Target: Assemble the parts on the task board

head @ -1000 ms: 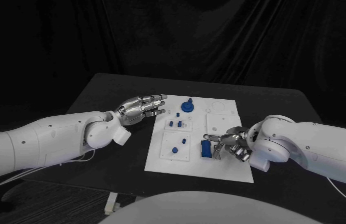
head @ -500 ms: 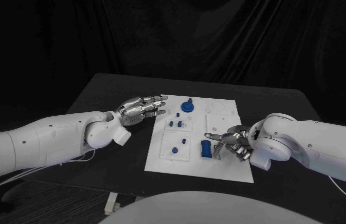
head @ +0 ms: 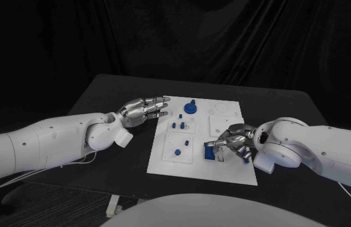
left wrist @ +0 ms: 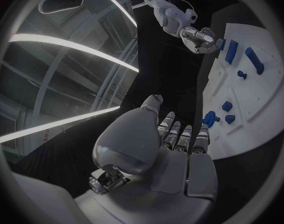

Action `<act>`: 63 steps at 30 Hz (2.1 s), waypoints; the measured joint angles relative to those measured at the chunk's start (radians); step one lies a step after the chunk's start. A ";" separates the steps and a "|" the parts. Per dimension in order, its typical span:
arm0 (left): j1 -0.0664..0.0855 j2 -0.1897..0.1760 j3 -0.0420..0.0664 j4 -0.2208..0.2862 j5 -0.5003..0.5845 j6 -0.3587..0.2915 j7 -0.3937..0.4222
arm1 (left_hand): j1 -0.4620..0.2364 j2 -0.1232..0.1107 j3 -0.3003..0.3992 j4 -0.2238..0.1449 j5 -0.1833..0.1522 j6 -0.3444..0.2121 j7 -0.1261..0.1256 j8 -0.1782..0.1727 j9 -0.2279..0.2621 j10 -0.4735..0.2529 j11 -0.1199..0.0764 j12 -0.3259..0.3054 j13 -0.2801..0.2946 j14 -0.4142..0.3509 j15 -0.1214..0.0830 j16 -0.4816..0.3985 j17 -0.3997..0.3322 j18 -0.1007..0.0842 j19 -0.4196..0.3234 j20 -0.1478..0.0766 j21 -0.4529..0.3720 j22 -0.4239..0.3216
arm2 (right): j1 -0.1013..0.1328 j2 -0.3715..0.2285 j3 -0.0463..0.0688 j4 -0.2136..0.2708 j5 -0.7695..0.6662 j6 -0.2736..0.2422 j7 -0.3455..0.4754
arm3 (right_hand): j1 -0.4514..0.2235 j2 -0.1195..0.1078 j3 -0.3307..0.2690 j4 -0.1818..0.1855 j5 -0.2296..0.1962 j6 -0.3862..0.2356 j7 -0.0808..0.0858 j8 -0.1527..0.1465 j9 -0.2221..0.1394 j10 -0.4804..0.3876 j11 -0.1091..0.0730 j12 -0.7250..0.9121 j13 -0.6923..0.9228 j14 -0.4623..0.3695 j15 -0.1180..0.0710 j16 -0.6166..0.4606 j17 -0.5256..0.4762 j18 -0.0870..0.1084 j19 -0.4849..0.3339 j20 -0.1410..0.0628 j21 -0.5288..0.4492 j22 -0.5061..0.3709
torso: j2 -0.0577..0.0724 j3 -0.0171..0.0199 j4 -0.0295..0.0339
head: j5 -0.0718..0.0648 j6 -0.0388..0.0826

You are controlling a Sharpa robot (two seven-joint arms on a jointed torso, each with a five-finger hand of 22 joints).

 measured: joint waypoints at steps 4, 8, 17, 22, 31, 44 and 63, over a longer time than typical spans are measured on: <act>0.000 -0.002 0.000 0.001 0.000 0.000 0.005 | 0.000 0.000 0.001 -0.001 0.000 0.000 0.000 0.000 0.000 0.000 0.000 0.001 0.000 0.000 0.000 0.000 0.000 0.000 0.001 0.001 0.004 0.003 | 0.019 -0.031 -0.001 0.031 -0.056 -0.042 0.055 | 0.057 0.006 0.019 -0.035 0.012 0.003 -0.003 0.010 0.000 0.000 0.000 0.000 0.000 -0.004 -0.003 0.000 0.000 0.000 0.000 0.000 0.000 0.000 | 0.000 -0.0001 0.0000 | -0.002 0.000; 0.000 -0.004 0.000 0.001 0.000 0.000 0.011 | 0.000 0.000 0.002 -0.001 0.000 0.004 -0.004 0.004 0.000 0.000 0.000 0.006 0.001 0.004 0.004 0.007 0.001 0.000 0.004 0.004 0.004 0.003 | 0.054 -0.064 0.000 0.055 -0.116 -0.071 0.070 | 0.057 0.006 0.011 -0.027 0.058 0.007 -0.007 0.012 -0.006 0.000 0.000 0.000 0.000 -0.004 -0.004 0.000 -0.003 0.000 0.000 0.000 0.000 0.000 | 0.000 0.0000 0.0004 | -0.008 0.000; 0.000 -0.001 0.000 0.002 0.000 0.000 0.020 | 0.000 0.000 0.004 -0.004 0.000 0.004 -0.004 0.004 0.000 0.003 0.003 0.010 0.002 0.004 0.004 0.007 0.001 0.000 0.004 0.004 0.004 0.004 | 0.122 -0.119 0.001 0.058 -0.298 0.001 -0.047 | 0.007 -0.021 -0.012 -0.004 0.125 0.065 -0.011 -0.022 -0.050 -0.001 -0.003 0.000 0.000 -0.002 -0.005 -0.009 -0.029 0.000 0.000 0.000 -0.013 0.001 | 0.000 0.0000 0.0002 | -0.019 0.000; 0.000 0.001 0.000 0.002 0.000 0.000 0.021 | 0.000 0.000 0.004 -0.004 0.000 0.007 0.000 0.004 0.000 0.004 0.004 0.016 0.002 0.004 0.004 0.007 0.001 0.000 0.004 0.004 0.004 0.004 | 0.127 -0.123 0.000 0.042 -0.436 0.091 -0.115 | -0.019 -0.027 -0.021 0.015 0.060 0.132 -0.030 -0.022 -0.048 0.000 -0.019 0.000 0.000 -0.001 -0.019 -0.009 -0.029 0.000 -0.003 -0.015 -0.013 0.001 | 0.000 -0.0002 -0.0007 | -0.029 0.000; 0.000 0.002 0.000 0.002 0.000 0.000 0.021 | 0.000 0.000 0.004 -0.004 0.000 0.007 0.000 0.004 0.000 0.007 0.007 0.020 0.003 0.004 0.004 0.007 0.001 0.000 0.004 0.004 0.004 0.004 | 0.108 -0.130 0.000 0.032 -0.575 0.185 -0.171 | -0.031 -0.018 -0.017 0.027 0.035 0.197 -0.050 -0.022 -0.035 -0.001 -0.034 0.000 0.000 -0.001 -0.037 -0.004 -0.009 0.000 -0.002 -0.027 0.003 0.001 | 0.000 -0.0010 0.0002 | -0.054 0.000; 0.000 0.003 0.000 0.001 0.000 0.002 0.021 | 0.000 0.000 0.007 -0.007 0.000 0.007 0.000 0.004 0.000 0.010 0.010 0.024 0.004 0.004 0.004 0.007 0.001 0.000 0.004 0.004 0.004 0.004 | 0.070 -0.123 0.000 0.017 -0.649 0.223 -0.198 | -0.041 -0.015 -0.016 0.034 0.024 0.197 -0.050 -0.036 -0.033 0.002 -0.037 0.000 0.000 -0.001 -0.037 -0.005 -0.013 0.000 0.002 -0.030 0.003 0.001 | 0.000 -0.0009 0.0005 | -0.077 0.000; 0.000 0.004 0.000 0.000 0.000 0.004 0.020 | 0.000 0.000 0.006 -0.006 0.000 0.007 0.000 0.004 0.000 0.010 0.010 0.023 0.004 0.004 0.004 0.007 0.001 0.000 0.004 0.004 0.004 0.000 | 0.021 -0.106 0.000 -0.011 -0.673 0.229 -0.209 | -0.050 -0.014 -0.013 0.042 -0.003 0.143 -0.017 -0.144 -0.065 0.000 -0.021 0.000 0.000 -0.002 -0.026 0.000 -0.005 0.000 -0.002 -0.027 0.016 0.000 | 0.001 -0.0009 0.0004 | -0.100 0.000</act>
